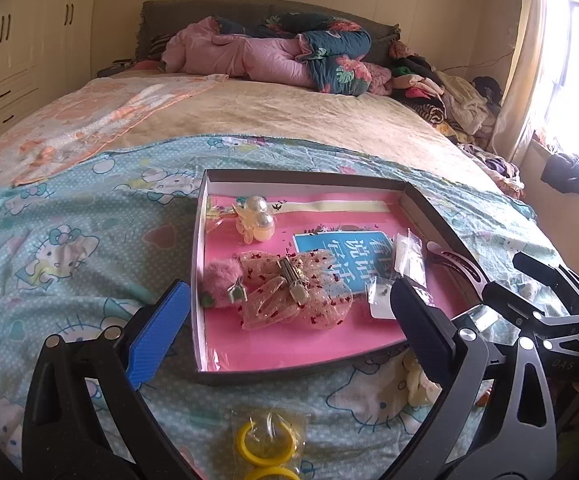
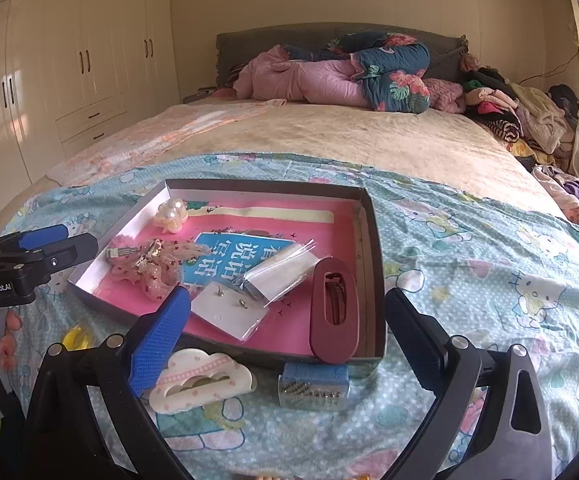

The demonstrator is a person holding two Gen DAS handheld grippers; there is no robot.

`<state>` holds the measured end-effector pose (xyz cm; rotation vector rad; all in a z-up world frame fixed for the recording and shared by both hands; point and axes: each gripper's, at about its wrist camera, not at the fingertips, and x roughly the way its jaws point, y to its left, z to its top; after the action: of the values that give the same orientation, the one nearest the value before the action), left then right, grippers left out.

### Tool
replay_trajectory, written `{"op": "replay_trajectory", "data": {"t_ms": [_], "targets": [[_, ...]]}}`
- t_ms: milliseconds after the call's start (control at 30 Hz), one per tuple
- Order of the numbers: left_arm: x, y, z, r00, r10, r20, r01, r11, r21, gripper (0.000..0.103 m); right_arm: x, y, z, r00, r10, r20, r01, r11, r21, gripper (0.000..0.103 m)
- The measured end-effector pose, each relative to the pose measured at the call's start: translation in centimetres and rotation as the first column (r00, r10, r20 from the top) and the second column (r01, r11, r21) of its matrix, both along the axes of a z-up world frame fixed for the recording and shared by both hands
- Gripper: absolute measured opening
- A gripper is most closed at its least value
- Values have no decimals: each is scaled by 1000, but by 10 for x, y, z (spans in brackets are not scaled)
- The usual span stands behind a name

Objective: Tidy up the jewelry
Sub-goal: 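Open and lift both tools out of the tray back over the bed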

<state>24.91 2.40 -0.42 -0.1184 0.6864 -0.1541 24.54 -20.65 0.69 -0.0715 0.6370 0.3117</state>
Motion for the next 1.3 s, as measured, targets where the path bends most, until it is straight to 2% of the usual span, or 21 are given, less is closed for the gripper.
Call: {"op": "replay_trajectory", "data": {"t_ms": [400, 800, 1300], "targets": [[-33, -6, 10, 999, -17, 37, 18, 1000, -11, 91, -40, -13, 4, 1000, 1, 25, 0, 1000, -21, 95], [-56, -17, 10, 998, -44, 46, 44, 999, -10, 91, -76, -13, -11, 1000, 23, -8, -23, 999, -48, 95], [-69, -38, -4, 996, -84, 22, 83, 996, 27, 91, -94, -19, -28, 999, 23, -48, -25, 999, -37, 95]]}}
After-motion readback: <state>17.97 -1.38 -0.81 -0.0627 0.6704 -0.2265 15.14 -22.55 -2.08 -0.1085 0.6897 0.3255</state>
